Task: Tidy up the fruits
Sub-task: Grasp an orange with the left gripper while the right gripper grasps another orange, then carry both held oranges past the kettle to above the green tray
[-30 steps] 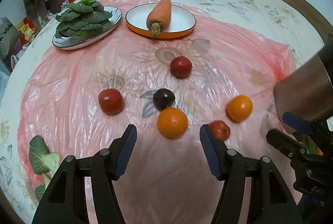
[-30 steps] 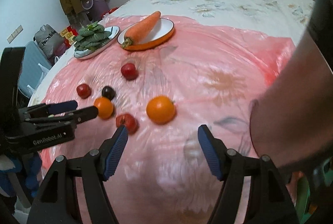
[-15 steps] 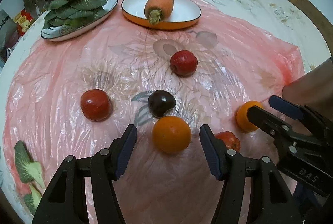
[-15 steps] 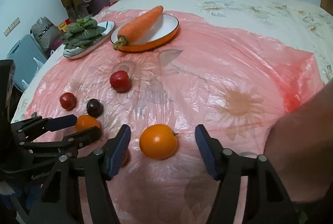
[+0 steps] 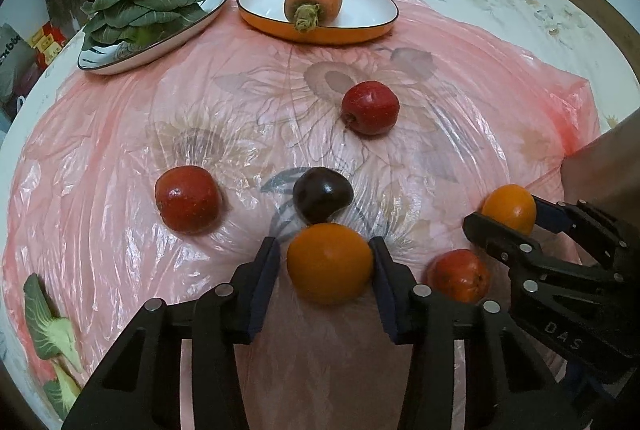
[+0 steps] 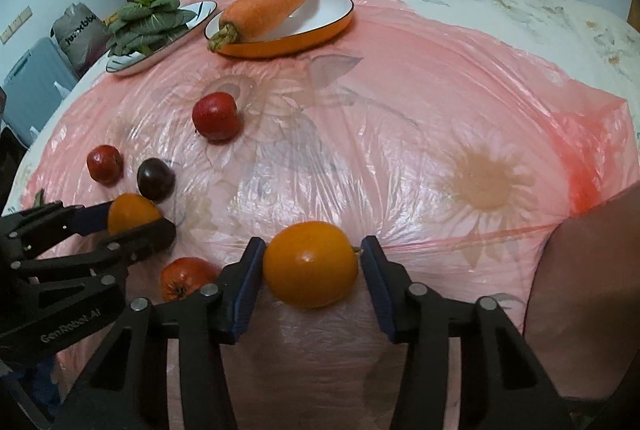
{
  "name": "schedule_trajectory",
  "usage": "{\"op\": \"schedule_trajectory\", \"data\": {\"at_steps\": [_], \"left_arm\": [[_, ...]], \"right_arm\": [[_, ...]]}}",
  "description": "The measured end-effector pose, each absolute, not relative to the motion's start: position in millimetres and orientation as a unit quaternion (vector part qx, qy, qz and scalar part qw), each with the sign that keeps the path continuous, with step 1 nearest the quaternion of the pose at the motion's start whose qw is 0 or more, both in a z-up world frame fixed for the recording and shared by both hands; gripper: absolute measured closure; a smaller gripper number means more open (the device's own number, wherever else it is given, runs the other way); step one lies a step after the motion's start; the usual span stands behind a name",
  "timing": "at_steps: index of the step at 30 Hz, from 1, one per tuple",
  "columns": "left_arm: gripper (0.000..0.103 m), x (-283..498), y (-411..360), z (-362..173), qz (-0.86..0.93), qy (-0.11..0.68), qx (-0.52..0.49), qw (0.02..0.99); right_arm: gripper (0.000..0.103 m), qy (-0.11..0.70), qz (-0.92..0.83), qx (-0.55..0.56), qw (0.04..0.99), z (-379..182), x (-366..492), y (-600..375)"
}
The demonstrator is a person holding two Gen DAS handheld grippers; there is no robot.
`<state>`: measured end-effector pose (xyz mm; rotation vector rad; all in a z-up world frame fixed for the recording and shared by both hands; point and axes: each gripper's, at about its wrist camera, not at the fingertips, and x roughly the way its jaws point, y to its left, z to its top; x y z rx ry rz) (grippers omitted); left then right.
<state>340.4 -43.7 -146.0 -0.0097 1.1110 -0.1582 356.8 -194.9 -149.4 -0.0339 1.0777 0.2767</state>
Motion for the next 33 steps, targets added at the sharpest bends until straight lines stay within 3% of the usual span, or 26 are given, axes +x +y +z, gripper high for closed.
{"op": "schedule_trajectory", "data": {"at_steps": [9, 33], "left_arm": [[0.069, 336.2, -35.5, -139.9, -0.096, 0.522, -0.014, 0.848], [0.069, 319.0, -33.3, -120.7, -0.101, 0.498, -0.009, 0.861]], "right_arm": [[0.046, 0.507, 0.145, 0.059, 0.848, -152.5, 360.2, -217.0], [0.046, 0.487, 0.144, 0.058, 0.860, -126.5, 338.6, -229.4]]}}
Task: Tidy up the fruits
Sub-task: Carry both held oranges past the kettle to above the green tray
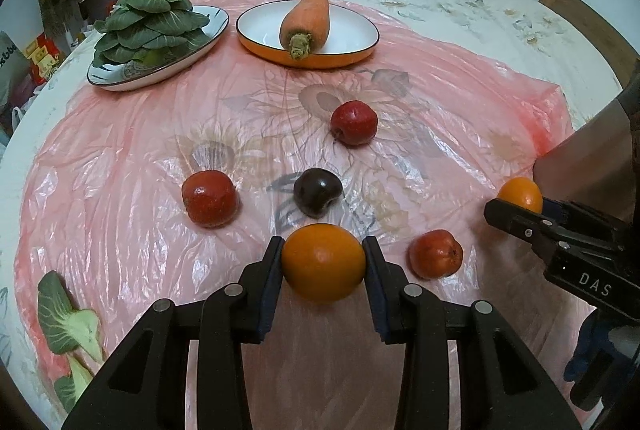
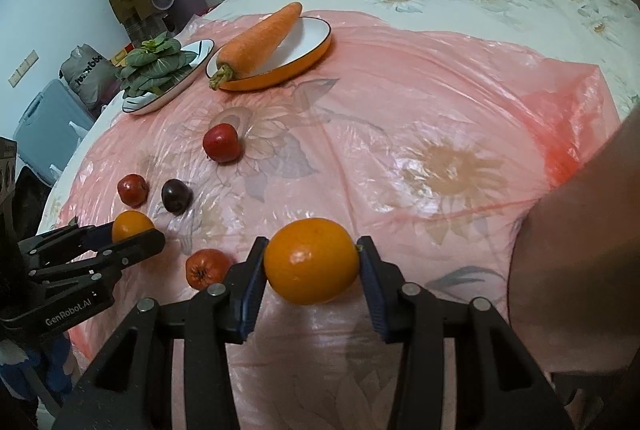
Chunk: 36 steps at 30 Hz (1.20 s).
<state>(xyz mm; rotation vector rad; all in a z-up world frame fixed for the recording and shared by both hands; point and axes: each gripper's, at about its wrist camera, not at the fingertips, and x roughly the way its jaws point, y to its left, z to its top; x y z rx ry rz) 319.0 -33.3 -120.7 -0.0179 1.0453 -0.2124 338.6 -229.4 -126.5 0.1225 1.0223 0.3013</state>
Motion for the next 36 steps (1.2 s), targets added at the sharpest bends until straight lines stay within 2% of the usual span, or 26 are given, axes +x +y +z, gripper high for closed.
{"op": "schedule_trajectory", "data": {"at_steps": [22, 36], "left_arm": [[0.069, 290.3, -51.7, -107.7, -0.119, 0.485, 0.017, 0.866], [0.070, 245.0, -83.3, -101.7, -0.147, 0.487, 0.053, 0.860]], "right_arm": [[0.046, 0.488, 0.152, 0.056, 0.858, -112.6, 276.2, -220.6], [0.046, 0.497, 0.137, 0.085, 0.853, -110.1, 217.1, -246.8]]}}
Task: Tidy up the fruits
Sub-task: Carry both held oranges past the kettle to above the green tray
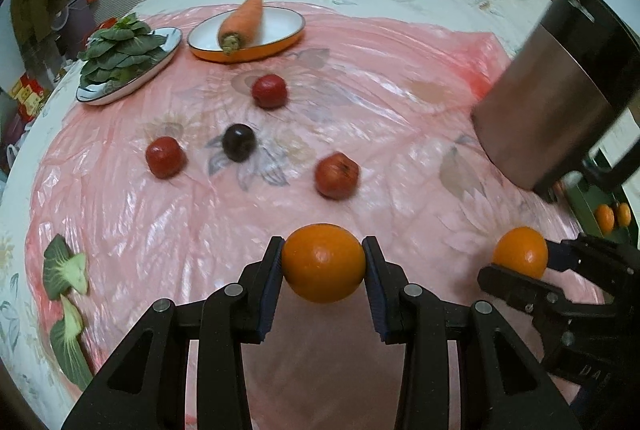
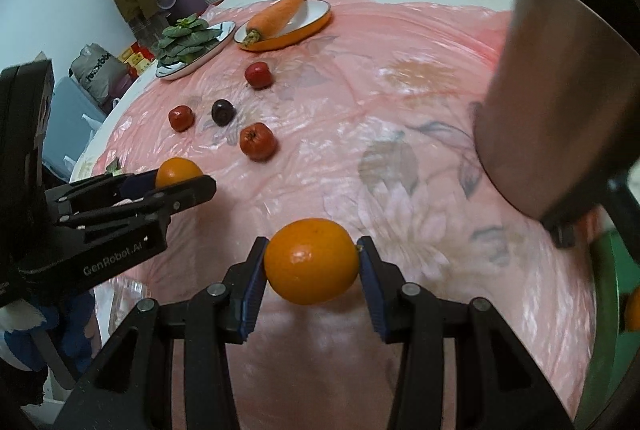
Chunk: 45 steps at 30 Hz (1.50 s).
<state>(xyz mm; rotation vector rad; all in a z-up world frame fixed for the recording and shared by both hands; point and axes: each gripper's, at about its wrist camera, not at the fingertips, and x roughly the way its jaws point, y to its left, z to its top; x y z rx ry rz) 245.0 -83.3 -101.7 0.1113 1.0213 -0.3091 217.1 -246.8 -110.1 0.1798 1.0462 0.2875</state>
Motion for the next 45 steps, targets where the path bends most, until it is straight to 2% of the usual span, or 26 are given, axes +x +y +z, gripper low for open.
{"op": "schedule_trajectory", "data": {"at_steps": [8, 29, 38, 45], "left_arm": [[0.069, 221.9, -104.6, -95.2, -0.163, 0.471, 0.064, 0.865], [0.069, 176.1, -133.7, -94.1, -0.172, 0.409, 0.063, 0.894], [0.069, 120.3, -156.3, -53.0, -0.197, 0.398, 0.063, 0.894], [0.069, 88.2, -204.4, -28.5, -0.243, 0.377, 0.080, 0.890]], "right_arm": [[0.046, 0.488, 0.115, 0.102, 0.859, -107.2, 191.8, -277.0], [0.046, 0.407, 0.097, 0.087, 0.904, -110.0, 152.6, -306.7], [0.046, 0.365, 0.064, 0.101, 0.923, -74.6, 101.9, -336.0], [0.046, 0.330, 0.011, 0.111, 0.937, -54.7, 69.5, -387.8]]}}
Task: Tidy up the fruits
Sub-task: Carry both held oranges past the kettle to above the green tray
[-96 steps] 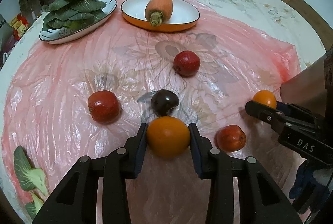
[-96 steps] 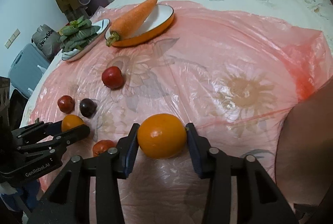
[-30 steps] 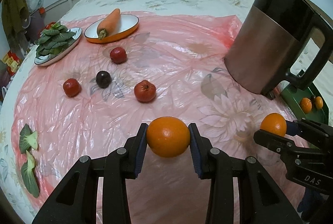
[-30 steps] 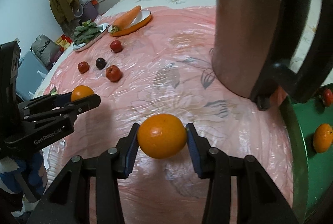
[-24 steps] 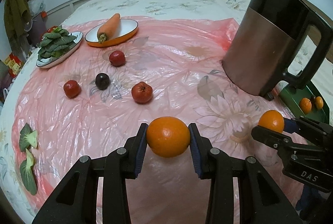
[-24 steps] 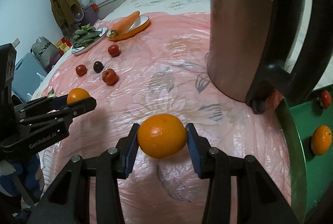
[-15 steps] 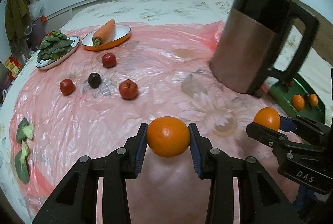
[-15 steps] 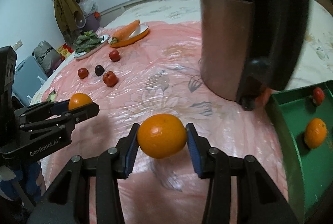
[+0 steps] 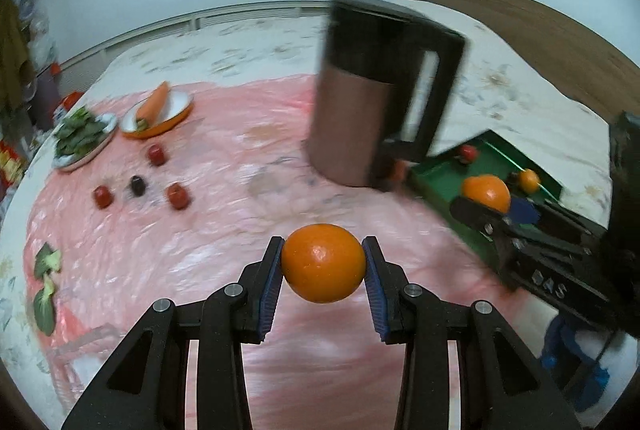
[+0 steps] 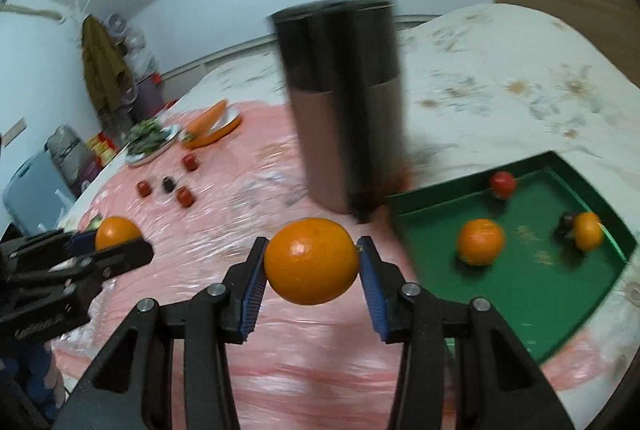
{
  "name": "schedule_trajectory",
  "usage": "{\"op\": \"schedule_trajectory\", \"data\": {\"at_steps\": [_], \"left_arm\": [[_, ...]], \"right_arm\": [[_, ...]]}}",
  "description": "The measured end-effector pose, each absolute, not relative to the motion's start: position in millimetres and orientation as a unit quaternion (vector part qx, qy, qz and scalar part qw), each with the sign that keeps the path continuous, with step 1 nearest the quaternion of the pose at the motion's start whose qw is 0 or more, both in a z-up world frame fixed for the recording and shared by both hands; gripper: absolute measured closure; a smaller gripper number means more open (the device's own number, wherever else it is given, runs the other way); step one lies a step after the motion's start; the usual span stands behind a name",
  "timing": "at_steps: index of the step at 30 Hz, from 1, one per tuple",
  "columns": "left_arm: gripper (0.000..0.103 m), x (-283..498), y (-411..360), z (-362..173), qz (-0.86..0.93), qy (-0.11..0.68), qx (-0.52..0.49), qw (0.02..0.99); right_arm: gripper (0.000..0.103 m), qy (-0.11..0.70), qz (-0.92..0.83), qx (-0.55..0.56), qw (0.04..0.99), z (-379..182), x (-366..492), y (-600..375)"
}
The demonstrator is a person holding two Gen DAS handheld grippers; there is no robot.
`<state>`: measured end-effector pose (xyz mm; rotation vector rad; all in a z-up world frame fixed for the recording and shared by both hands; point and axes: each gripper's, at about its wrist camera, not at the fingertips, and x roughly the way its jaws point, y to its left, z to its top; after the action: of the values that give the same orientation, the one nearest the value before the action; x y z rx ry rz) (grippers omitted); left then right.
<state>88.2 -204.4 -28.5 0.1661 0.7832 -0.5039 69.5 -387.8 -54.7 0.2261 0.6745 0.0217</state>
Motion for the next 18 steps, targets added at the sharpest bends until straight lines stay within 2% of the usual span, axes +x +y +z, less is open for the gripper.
{"op": "schedule_trajectory", "data": {"at_steps": [11, 18], "left_arm": [[0.069, 69.2, -330.4, -48.6, -0.327, 0.372, 0.120, 0.861], [0.069, 76.5, -382.4, -67.7, -0.336, 0.368, 0.146, 0.855]], "right_arm": [[0.046, 0.331, -0.133, 0.093, 0.929, -78.4, 57.6, -499.5], [0.046, 0.339, -0.171, 0.081, 0.922, -101.5, 68.0, -538.4]]}}
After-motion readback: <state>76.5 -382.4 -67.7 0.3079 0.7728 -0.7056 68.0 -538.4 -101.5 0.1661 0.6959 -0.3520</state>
